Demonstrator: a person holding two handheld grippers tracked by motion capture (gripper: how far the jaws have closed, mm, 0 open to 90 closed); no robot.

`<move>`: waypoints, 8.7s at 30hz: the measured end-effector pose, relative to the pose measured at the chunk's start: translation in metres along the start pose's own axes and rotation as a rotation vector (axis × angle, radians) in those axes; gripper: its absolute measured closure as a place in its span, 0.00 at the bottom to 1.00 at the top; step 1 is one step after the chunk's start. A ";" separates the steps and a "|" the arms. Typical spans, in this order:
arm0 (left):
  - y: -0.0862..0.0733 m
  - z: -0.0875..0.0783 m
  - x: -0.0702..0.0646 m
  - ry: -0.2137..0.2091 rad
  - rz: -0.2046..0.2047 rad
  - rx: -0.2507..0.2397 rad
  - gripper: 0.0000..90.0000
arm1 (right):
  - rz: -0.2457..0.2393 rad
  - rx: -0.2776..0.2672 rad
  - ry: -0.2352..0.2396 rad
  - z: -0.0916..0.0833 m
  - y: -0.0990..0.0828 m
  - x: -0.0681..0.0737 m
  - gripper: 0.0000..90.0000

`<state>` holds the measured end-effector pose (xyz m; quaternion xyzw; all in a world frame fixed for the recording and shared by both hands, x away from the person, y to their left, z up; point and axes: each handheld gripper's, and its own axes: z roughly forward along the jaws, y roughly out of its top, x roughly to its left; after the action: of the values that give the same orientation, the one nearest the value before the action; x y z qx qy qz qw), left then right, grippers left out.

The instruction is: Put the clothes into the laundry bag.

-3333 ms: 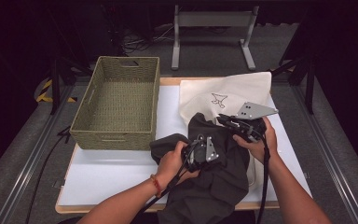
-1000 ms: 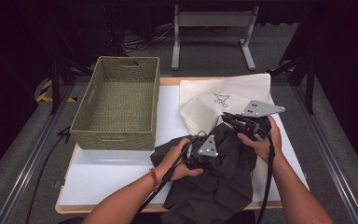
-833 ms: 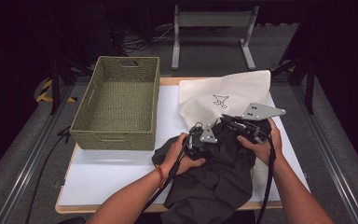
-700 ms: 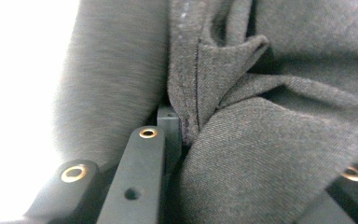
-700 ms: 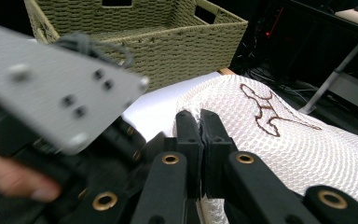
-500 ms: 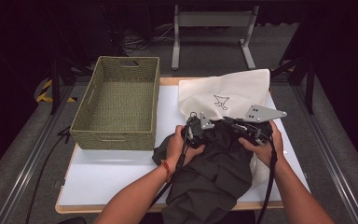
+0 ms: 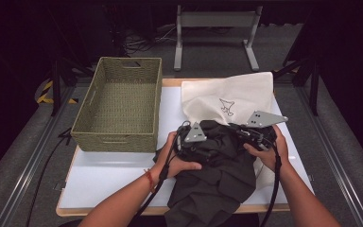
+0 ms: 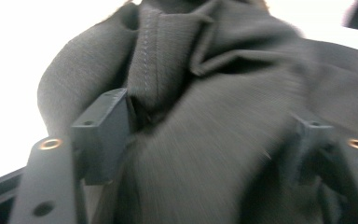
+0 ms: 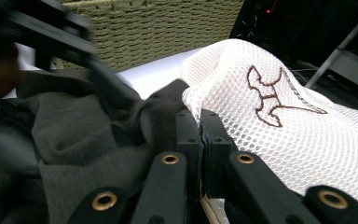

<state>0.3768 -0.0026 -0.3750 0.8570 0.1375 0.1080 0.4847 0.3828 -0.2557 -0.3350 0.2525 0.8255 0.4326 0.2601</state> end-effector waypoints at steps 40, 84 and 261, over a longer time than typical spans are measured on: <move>0.036 0.083 0.014 0.103 -0.155 0.002 0.78 | 0.051 -0.058 -0.012 -0.005 0.012 -0.010 0.98; -0.010 0.048 -0.025 0.013 -0.072 0.013 0.86 | 0.030 -0.018 0.054 0.002 0.007 0.009 0.98; -0.036 0.014 0.032 0.130 -0.065 -0.126 0.11 | 0.086 -0.020 0.088 -0.009 0.006 0.001 0.99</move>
<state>0.4068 0.0152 -0.4117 0.8111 0.1895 0.1563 0.5309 0.3775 -0.2573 -0.3262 0.2661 0.8202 0.4621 0.2074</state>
